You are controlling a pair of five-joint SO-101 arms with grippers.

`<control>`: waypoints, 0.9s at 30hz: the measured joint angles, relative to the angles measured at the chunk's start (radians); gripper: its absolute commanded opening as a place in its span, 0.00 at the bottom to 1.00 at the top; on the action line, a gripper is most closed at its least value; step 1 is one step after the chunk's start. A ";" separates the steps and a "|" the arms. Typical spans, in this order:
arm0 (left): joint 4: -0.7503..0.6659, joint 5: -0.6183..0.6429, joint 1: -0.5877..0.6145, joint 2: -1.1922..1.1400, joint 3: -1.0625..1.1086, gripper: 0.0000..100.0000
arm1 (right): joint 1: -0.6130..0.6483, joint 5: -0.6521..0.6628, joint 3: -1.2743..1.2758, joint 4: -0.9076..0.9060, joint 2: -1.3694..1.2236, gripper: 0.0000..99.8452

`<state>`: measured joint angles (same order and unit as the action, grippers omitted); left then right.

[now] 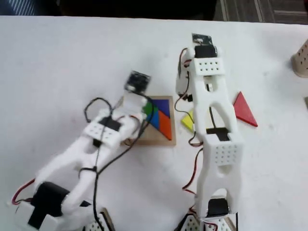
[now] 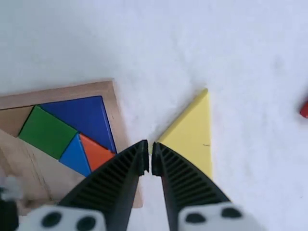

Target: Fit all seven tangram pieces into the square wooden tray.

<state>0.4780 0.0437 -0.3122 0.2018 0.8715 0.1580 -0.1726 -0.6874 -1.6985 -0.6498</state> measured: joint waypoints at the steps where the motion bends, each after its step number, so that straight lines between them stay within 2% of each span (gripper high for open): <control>1: -0.018 0.000 0.025 0.006 0.003 0.02 | -0.002 0.000 0.032 0.000 0.015 0.02; 6: -0.106 0.000 0.150 0.005 0.005 0.02 | -0.018 0.000 0.229 0.026 0.123 0.02; 13: -0.115 0.000 0.239 -0.112 -0.095 0.02 | -0.035 0.002 0.675 0.258 0.417 0.02; 17: -0.115 0.000 0.247 -0.126 -0.109 0.02 | -0.035 0.002 0.904 0.408 0.551 0.16; 21: -0.115 0.000 0.250 -0.130 -0.109 0.02 | -0.035 0.002 0.947 0.453 0.557 0.29; 27: -0.115 0.000 0.250 -0.132 -0.109 0.02 | 0.031 0.002 0.934 0.468 0.442 0.32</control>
<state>0.3629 0.0437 -0.0621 0.0698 0.7626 0.1887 -0.1711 0.2470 -1.2306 -0.2079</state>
